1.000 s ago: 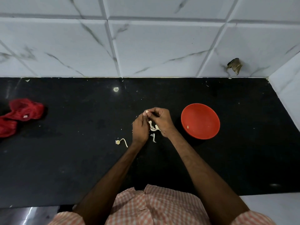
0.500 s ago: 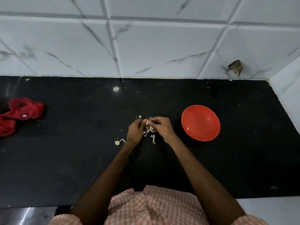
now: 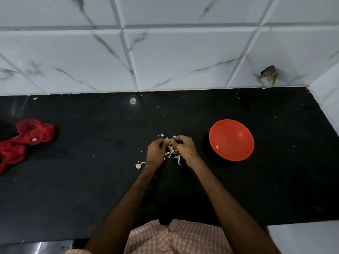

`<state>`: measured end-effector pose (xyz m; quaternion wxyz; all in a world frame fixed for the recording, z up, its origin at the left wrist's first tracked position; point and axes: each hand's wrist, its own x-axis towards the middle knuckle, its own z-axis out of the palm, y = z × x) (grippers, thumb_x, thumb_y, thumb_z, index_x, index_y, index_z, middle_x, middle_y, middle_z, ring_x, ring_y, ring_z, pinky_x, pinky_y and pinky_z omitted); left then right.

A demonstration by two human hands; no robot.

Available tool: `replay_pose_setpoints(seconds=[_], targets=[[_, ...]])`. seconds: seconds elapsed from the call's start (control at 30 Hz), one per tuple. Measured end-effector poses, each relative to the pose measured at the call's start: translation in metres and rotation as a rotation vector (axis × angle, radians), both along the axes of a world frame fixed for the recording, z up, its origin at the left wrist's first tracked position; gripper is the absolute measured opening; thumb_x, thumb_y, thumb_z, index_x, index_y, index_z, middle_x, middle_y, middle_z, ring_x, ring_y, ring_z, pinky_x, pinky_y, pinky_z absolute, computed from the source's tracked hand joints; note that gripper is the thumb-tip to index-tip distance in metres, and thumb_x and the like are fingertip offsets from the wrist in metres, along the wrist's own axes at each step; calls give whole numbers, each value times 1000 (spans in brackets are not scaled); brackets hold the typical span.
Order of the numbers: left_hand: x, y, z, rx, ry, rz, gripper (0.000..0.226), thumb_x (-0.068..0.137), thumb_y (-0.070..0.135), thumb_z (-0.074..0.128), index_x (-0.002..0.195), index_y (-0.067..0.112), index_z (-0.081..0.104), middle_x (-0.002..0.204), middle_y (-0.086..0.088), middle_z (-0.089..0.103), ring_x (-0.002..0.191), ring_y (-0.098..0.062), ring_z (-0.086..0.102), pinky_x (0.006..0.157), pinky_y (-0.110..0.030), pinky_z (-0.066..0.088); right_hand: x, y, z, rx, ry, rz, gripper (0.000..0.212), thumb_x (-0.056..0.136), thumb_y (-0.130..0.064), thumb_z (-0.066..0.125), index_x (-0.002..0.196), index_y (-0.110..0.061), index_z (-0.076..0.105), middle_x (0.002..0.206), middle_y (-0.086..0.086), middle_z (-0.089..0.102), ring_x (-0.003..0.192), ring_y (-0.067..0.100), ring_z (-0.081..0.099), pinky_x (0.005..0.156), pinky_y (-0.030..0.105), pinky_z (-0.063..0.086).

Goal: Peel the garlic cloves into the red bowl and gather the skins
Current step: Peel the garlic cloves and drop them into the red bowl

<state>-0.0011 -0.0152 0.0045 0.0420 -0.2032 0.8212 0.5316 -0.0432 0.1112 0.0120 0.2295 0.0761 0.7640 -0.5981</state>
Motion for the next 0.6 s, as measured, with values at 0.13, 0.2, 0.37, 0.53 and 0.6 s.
replay_pose_setpoints(seconds=[0.13, 0.2, 0.37, 0.53, 0.6], targets=[[-4, -4, -4, 5, -7, -62, 31, 99, 36, 58, 93, 10, 74, 85, -12, 73, 84, -29, 69, 76, -42, 55, -3, 4, -4, -1, -14, 6, 6, 96, -14, 64, 95, -15, 70, 97, 5, 74, 89, 14, 70, 60, 25, 53], [-5, -7, -4, -9, -3, -55, 29, 98, 37, 60, 95, 12, 75, 85, -5, 74, 82, -21, 71, 77, -38, 57, -4, 1, -4, -22, -27, 16, 10, 97, -15, 63, 100, -10, 71, 98, 6, 73, 84, 12, 68, 61, 25, 53], [-12, -15, 3, 23, 31, 48, 17, 96, 26, 65, 96, 11, 72, 84, 2, 72, 70, -4, 66, 61, -11, 47, -13, -10, 0, -56, -18, 56, 14, 97, -12, 63, 106, -3, 69, 101, 10, 72, 81, 11, 67, 59, 20, 53], [-11, -5, -3, 37, 32, 95, 15, 95, 25, 66, 90, 12, 70, 83, 1, 72, 78, -14, 70, 70, -27, 55, -16, -1, -4, -66, -34, 73, 10, 96, -9, 65, 104, -4, 69, 93, 8, 71, 72, 10, 66, 62, 24, 56], [-12, -1, -6, 44, 38, 115, 14, 94, 25, 68, 85, 14, 69, 80, 4, 70, 76, -13, 68, 71, -30, 54, -17, 5, -5, -75, -54, 81, 10, 95, -8, 65, 104, -5, 69, 90, 5, 71, 71, 10, 66, 64, 25, 57]])
